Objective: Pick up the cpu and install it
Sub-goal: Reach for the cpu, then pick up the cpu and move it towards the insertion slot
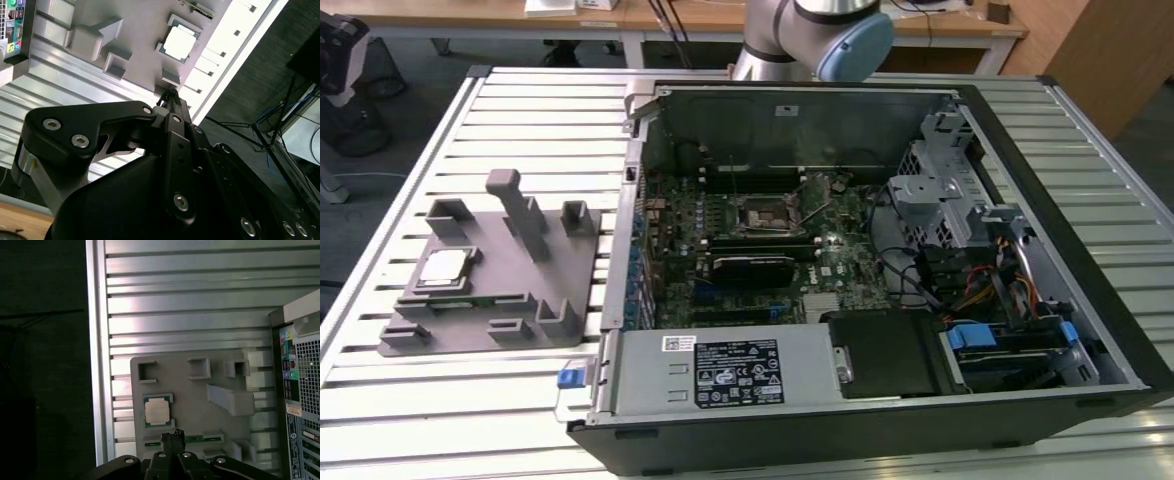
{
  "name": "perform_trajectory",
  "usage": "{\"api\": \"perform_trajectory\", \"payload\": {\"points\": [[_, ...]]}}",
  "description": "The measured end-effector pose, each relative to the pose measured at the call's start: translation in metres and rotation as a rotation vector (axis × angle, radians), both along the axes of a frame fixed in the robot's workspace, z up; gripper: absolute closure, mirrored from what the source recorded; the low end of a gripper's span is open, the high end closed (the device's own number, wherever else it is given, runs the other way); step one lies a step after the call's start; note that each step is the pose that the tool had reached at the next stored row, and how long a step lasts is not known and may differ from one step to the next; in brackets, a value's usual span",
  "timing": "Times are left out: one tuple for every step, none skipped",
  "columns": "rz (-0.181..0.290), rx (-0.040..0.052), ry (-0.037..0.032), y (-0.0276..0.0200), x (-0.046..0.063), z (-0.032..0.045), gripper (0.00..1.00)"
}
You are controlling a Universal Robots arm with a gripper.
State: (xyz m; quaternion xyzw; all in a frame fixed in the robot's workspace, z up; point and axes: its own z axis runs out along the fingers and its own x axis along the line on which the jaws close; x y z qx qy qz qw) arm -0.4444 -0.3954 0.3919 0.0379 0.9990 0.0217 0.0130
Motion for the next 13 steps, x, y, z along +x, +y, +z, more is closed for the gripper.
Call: {"api": "perform_trajectory", "payload": {"points": [[0.000,0.0000,-0.0001,0.0000,-0.0016,-0.0001,0.89],[0.000,0.0000,0.0000,0.0001,-0.0029,-0.0002,0.89],[0.000,0.0000,0.0000,0.0002,-0.0040,-0.0002,0.89],[0.000,0.0000,0.0000,0.0004,-0.0049,-0.0003,0.89],[0.000,0.0001,-0.0001,0.0005,-0.0056,-0.0005,0.89],[0.000,0.0001,-0.0002,0.0006,-0.0059,-0.0007,0.89],[0.000,0.0002,-0.0003,0.0006,-0.0062,-0.0010,0.89],[0.000,0.0001,0.0001,0.0006,-0.0064,-0.0011,0.89],[0.000,0.0000,0.0006,0.0006,-0.0064,-0.0012,0.89],[0.000,0.0000,0.0013,0.0007,-0.0065,-0.0015,0.89],[0.000,0.0000,0.0024,0.0007,-0.0065,-0.0019,0.89],[0.000,0.0000,0.0038,0.0008,-0.0066,-0.0023,0.89],[0.000,0.0001,0.0055,0.0008,-0.0066,-0.0027,0.89]]}}
